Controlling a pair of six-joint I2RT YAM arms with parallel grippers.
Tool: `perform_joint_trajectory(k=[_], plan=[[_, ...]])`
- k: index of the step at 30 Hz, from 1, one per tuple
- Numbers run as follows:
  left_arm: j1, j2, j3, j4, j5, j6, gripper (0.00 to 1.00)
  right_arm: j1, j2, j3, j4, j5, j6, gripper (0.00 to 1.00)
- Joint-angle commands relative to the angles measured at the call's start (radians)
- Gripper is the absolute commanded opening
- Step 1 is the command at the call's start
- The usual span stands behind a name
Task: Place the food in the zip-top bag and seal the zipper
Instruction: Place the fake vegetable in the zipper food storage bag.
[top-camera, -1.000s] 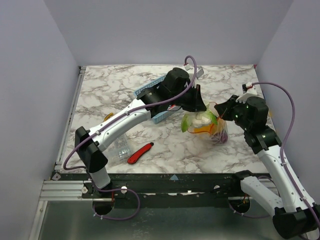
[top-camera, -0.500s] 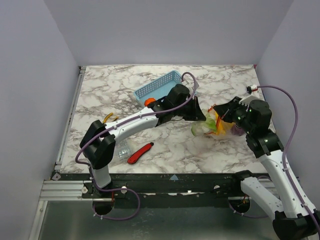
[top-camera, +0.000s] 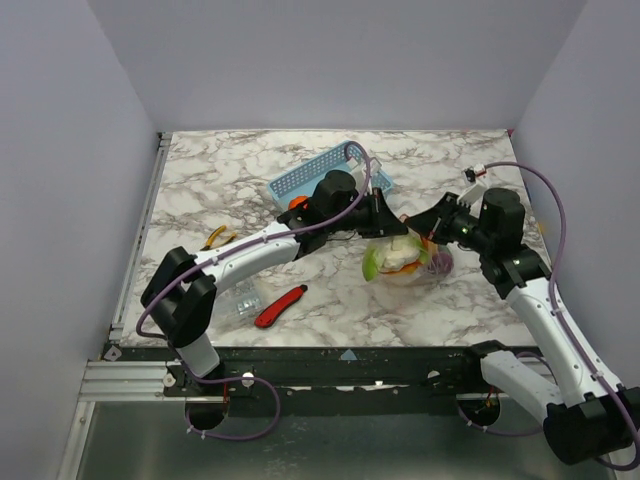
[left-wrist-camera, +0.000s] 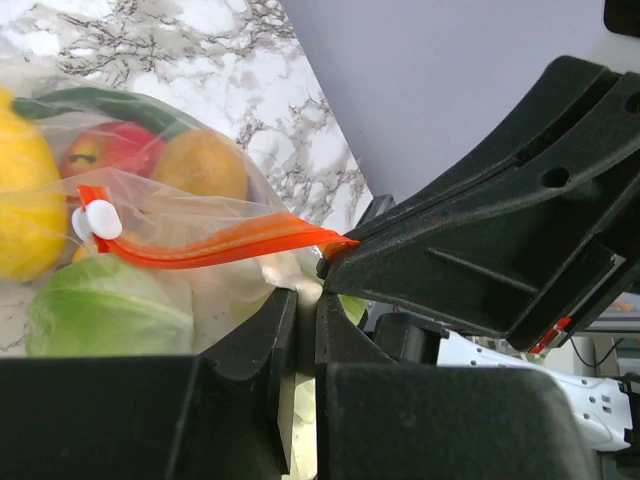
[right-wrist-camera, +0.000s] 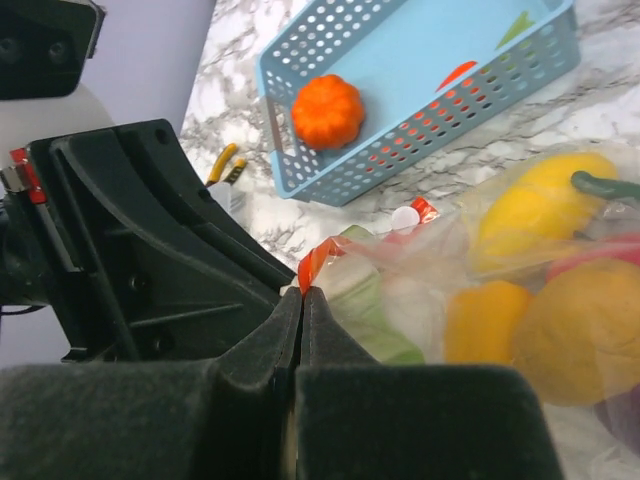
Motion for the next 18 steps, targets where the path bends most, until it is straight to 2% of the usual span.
perform_joint_trajectory(k=[1, 6, 10, 14, 16, 18], plan=[[0.001, -0.060, -0.034, 0.148, 0.016, -0.022, 0.00, 0.003, 0.017, -0.018, 0.123, -0.242, 0.104, 0.00], [0.024, -0.093, -0.134, 0.200, -0.188, 0.053, 0.00, 0.004, 0.002, 0.002, 0.152, -0.295, 0.198, 0.00], [0.033, -0.103, -0.183, 0.266, -0.220, 0.021, 0.00, 0.004, 0.022, -0.031, 0.228, -0.378, 0.328, 0.00], [0.042, -0.153, -0.211, 0.235, -0.352, 0.041, 0.00, 0.004, 0.013, -0.057, 0.226, -0.372, 0.379, 0.00], [0.043, -0.151, -0.190, 0.200, -0.369, 0.051, 0.00, 0.004, 0.006, -0.075, 0.268, -0.389, 0.428, 0.00], [0.041, -0.131, -0.179, 0.206, -0.321, 0.032, 0.00, 0.004, 0.004, -0.088, 0.346, -0.396, 0.466, 0.00]])
